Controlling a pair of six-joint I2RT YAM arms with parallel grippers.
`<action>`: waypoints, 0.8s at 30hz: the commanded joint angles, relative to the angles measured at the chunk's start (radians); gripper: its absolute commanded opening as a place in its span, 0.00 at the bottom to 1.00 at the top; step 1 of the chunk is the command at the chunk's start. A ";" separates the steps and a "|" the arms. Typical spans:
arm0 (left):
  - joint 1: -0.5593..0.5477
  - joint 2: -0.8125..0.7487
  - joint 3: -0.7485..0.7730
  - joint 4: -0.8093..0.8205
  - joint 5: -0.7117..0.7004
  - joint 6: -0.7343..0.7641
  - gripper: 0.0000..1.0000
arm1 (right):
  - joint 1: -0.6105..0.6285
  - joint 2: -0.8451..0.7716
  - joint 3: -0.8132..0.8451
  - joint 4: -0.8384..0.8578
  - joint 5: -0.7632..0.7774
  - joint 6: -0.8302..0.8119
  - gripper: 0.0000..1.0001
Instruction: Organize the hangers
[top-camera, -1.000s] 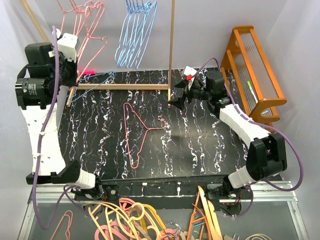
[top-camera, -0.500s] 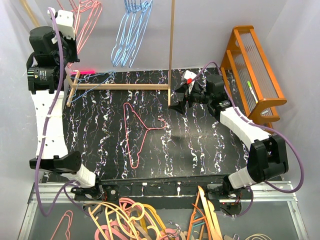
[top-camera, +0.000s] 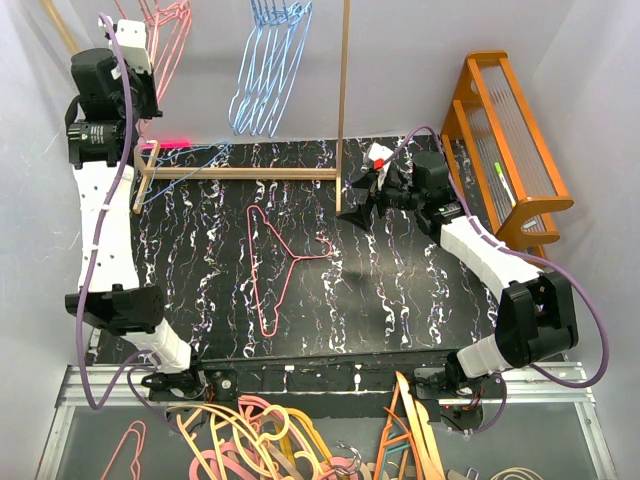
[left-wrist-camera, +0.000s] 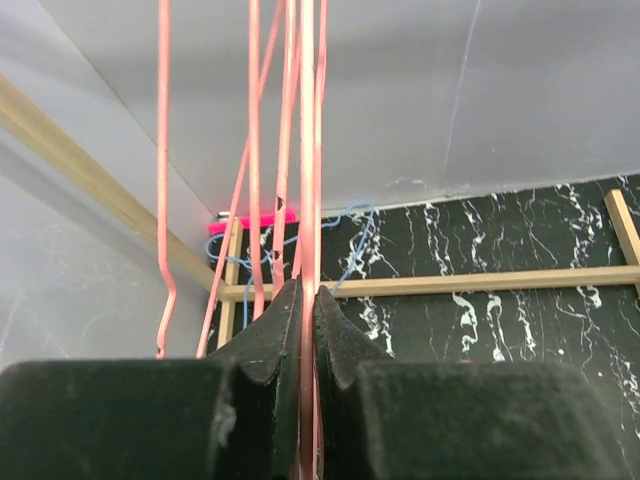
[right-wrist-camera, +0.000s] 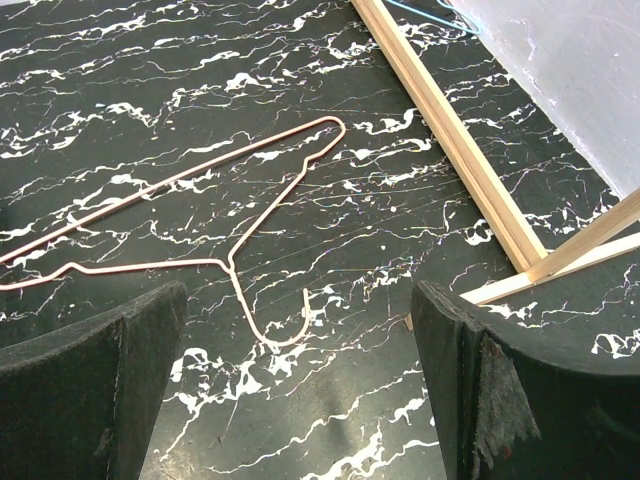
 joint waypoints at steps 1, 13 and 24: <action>0.007 0.013 0.041 -0.016 0.070 -0.019 0.00 | -0.002 -0.026 -0.002 0.032 0.007 0.014 0.98; 0.007 -0.022 -0.037 -0.122 0.170 -0.056 0.48 | -0.001 0.000 0.007 0.040 -0.010 0.018 0.98; -0.013 -0.225 -0.378 -0.720 0.354 0.370 0.97 | 0.031 0.054 0.048 -0.263 -0.090 -0.325 0.99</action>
